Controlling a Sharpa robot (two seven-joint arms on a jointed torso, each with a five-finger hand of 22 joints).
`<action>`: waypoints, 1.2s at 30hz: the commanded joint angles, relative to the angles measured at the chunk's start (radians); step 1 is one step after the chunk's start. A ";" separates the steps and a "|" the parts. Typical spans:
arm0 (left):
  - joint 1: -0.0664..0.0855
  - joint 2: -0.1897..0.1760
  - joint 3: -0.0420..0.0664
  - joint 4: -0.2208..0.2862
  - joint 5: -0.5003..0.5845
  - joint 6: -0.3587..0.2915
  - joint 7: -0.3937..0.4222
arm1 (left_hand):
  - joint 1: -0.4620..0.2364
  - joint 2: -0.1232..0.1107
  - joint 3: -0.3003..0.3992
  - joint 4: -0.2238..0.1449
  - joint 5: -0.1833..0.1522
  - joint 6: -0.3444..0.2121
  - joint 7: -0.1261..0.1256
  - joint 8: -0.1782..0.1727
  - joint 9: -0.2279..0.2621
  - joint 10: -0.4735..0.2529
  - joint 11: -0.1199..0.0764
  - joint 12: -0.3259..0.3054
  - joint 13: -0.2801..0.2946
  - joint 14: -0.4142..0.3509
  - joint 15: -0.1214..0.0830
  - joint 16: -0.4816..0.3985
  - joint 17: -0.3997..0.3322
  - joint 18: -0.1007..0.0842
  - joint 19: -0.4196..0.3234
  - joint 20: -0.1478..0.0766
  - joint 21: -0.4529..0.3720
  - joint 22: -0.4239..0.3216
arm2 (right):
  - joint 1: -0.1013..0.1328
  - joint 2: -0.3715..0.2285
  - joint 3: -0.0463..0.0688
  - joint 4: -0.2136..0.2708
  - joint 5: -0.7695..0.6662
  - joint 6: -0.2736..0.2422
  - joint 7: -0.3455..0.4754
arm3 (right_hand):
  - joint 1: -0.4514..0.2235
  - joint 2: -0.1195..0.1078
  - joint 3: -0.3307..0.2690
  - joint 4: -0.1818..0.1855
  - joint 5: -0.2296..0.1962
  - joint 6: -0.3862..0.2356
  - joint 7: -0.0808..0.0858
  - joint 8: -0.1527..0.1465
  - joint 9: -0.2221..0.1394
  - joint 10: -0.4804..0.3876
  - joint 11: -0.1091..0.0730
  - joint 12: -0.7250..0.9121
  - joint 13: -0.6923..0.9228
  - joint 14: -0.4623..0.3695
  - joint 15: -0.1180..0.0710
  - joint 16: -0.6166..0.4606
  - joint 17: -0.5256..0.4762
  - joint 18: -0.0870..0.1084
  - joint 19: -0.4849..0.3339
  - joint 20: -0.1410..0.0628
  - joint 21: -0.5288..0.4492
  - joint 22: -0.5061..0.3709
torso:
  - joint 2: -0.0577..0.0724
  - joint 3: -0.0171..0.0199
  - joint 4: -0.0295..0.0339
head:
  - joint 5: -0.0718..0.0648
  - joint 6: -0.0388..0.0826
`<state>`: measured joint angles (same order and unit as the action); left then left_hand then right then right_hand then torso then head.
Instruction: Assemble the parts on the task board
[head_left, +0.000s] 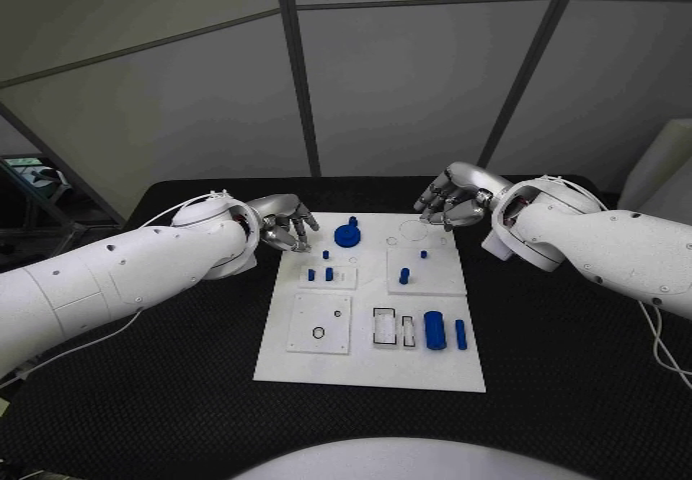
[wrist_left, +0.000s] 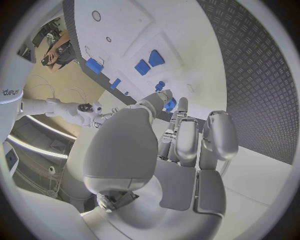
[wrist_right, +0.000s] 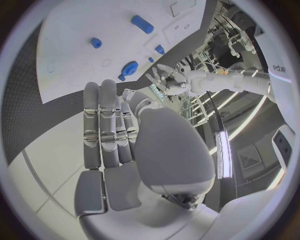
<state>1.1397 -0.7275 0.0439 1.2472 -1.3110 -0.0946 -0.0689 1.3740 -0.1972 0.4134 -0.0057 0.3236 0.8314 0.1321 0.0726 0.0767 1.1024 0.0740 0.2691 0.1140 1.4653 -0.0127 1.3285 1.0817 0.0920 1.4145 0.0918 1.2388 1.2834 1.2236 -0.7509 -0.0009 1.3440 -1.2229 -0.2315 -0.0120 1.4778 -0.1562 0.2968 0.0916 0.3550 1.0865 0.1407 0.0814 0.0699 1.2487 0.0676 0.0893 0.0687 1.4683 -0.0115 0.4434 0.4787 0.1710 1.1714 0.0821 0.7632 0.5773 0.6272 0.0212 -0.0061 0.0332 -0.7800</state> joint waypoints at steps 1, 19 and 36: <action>0.002 -0.025 0.006 0.019 0.136 -0.058 0.025 | 0.006 0.011 0.001 -0.001 0.000 0.045 0.013 0.019 0.006 -0.007 0.001 -0.007 -0.001 -0.001 0.007 -0.003 -0.010 -0.003 -0.015 0.001 -0.019 -0.014 | -0.004 -0.009 0.000 0.019 -0.250 0.040 -0.069 | -0.011 0.004 0.023 -0.002 -0.015 0.013 0.000 -0.001 0.000 0.007 -0.004 0.001 -0.001 0.039 -0.010 0.083 0.044 -0.019 0.033 -0.001 0.129 0.140 | 0.000 0.0006 0.0001 | -0.017 0.007; -0.006 -0.165 0.011 0.212 1.071 -0.152 0.385 | 0.008 0.039 0.023 -0.012 -0.004 0.169 0.038 0.078 0.001 -0.019 0.024 0.037 0.007 -0.267 0.027 -0.391 -0.564 0.092 -0.312 0.021 -0.528 -0.396 | -0.057 -0.018 -0.008 0.074 -0.469 0.041 -0.175 | -0.068 -0.040 0.067 0.003 -0.061 -0.012 0.002 -0.019 -0.004 -0.058 0.012 -0.021 -0.004 0.033 0.004 0.423 0.300 -0.060 0.102 0.011 0.407 0.453 | 0.001 -0.0027 0.0008 | -0.057 0.022; -0.009 -0.181 0.011 0.254 1.193 -0.142 0.449 | 0.014 0.046 0.021 -0.018 -0.004 0.172 0.042 0.079 -0.002 -0.022 0.026 0.047 0.009 -0.278 0.028 -0.402 -0.577 0.091 -0.320 0.021 -0.537 -0.400 | -0.088 0.023 -0.010 0.045 -0.476 0.089 -0.170 | -0.052 -0.032 0.106 -0.013 -0.058 -0.011 0.006 -0.012 0.000 -0.061 0.014 -0.004 -0.003 0.034 0.005 0.571 0.423 -0.075 0.139 0.017 0.495 0.559 | 0.003 -0.0003 0.0001 | -0.055 0.014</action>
<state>1.1292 -0.9078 0.0538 1.4987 -0.1659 -0.2356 0.3394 1.3899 -0.1602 0.4361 -0.0169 0.3236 0.9990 0.1732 0.1481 0.0758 1.0795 0.0974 0.3127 0.1224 1.1920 0.0143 0.9326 0.5059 0.2083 1.1020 0.1110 0.7070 0.8848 1.1347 -0.7296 -0.0112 1.3898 -1.6843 -0.1703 -0.1780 1.4216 -0.1909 0.3986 0.0786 0.2992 1.0737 0.1456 0.0691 0.0685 1.1895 0.0840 0.0819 0.0649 1.4650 -0.0146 1.0096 0.8980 0.1151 1.3068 0.0998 1.2552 1.1326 0.6300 0.0200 -0.0049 -0.0225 -0.7647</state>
